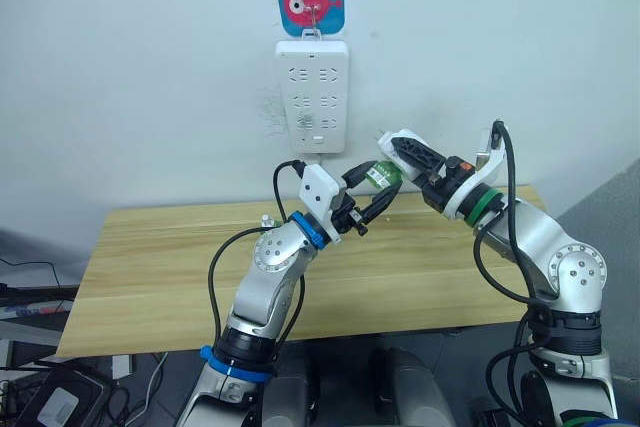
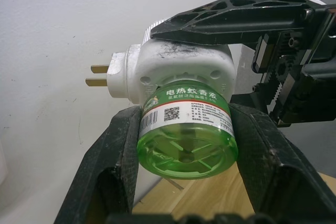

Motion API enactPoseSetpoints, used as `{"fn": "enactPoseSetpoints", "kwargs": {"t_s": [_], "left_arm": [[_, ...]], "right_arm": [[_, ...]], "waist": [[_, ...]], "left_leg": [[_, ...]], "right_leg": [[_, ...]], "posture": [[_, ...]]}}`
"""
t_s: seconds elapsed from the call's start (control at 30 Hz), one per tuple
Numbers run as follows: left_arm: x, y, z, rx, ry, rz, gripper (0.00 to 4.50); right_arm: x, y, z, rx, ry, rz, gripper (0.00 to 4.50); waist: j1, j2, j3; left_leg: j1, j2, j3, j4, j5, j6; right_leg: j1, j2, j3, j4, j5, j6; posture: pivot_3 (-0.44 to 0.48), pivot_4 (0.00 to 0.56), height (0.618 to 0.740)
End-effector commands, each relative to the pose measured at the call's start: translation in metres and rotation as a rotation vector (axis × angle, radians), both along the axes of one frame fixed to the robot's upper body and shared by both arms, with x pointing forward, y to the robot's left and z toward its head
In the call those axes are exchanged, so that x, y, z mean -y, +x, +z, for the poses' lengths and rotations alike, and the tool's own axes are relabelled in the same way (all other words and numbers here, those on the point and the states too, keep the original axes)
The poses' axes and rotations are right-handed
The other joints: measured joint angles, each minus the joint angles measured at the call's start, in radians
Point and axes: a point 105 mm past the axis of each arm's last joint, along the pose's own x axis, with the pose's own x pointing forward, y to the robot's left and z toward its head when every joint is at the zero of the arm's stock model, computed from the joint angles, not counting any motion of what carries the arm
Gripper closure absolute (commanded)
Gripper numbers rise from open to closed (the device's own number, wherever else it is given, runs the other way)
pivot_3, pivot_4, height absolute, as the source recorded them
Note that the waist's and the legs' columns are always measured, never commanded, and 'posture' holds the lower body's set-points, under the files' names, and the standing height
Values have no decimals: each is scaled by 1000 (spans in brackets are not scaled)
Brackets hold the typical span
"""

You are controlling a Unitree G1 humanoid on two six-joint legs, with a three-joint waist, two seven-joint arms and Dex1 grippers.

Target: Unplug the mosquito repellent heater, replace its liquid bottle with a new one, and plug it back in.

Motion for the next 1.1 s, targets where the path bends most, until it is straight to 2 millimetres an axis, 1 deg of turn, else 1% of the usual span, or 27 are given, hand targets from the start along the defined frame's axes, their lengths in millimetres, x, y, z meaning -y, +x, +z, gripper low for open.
{"fn": "enactPoseSetpoints", "kwargs": {"t_s": [0.03,0.1,0.13,0.17,0.2,0.27,0.33,0.4,0.47,0.57,0.67,0.73,0.9,1.1], "left_arm": [[5,-5,6,19,-6,-21,2235],[6,-4,6,21,-1,-23,2235],[6,-4,6,19,-1,-28,2235],[6,-5,6,19,-1,-32,2235],[5,-5,6,23,1,-39,2235],[2,-5,7,31,10,-52,2235],[-2,-8,6,47,39,-84,2235],[-7,-12,4,71,88,-133,2235],[-10,-17,0,92,140,-191,2235],[-15,-24,-5,132,219,-273,2235],[-24,-29,-12,176,305,-342,2235],[-27,-33,-13,211,342,-376,2235],[-24,-33,-10,245,348,-395,2235],[-21,-32,-8,245,332,-395,2235]], "right_arm": [[-4,-6,9,52,16,31,1497],[-5,-7,8,54,7,40,776],[-5,-9,7,55,0,49,522],[-6,-10,6,55,-3,63,177],[-6,-11,5,54,-12,74,32],[-4,-12,3,50,-35,106,32],[2,-12,-1,32,-84,159,32],[7,-16,-4,5,-131,270,32],[14,-20,-3,-9,-135,385,32],[21,-23,-3,-49,-148,501,32],[22,-34,0,-77,-160,655,32],[22,-40,0,-104,-170,726,32],[21,-43,-5,-156,-198,784,32],[22,-38,-11,-166,-231,768,32]], "waist": [[0,0,0],[0,0,0],[0,0,0],[0,0,0],[0,0,0],[0,0,0],[0,0,0],[0,0,0],[0,0,0],[1,0,0],[2,0,0],[3,0,0],[5,0,0],[5,0,0]], "left_leg": [[0,0,0,0,0,0],[0,0,0,0,0,0],[0,0,0,0,0,0],[0,0,0,0,0,0],[0,0,0,0,0,0],[0,0,0,0,0,0],[0,0,0,0,0,0],[0,0,0,1,0,0],[0,0,1,2,0,0],[0,1,2,2,0,0],[0,2,2,2,0,0],[0,2,1,1,0,0],[-2,1,1,2,-1,1],[-8,1,-3,11,-2,3]], "right_leg": [[0,0,0,0,0,0],[0,0,0,0,0,0],[0,0,0,0,0,0],[0,0,0,0,0,0],[0,0,0,0,0,0],[0,0,0,0,0,0],[0,0,0,0,0,0],[0,0,0,0,0,0],[0,0,0,0,0,0],[0,1,0,0,0,-1],[0,1,0,0,0,-1],[0,1,0,-1,0,-1],[0,0,0,-1,0,-1],[-1,0,-4,0,1,0]], "posture": [[-138,210,740],[-138,210,740],[-139,208,740],[-142,202,740],[-142,202,740],[-143,200,740],[-141,197,740],[-140,197,740],[-132,200,740],[-127,199,740],[-111,203,740],[-105,200,740],[-101,207,740],[-102,211,740]]}}
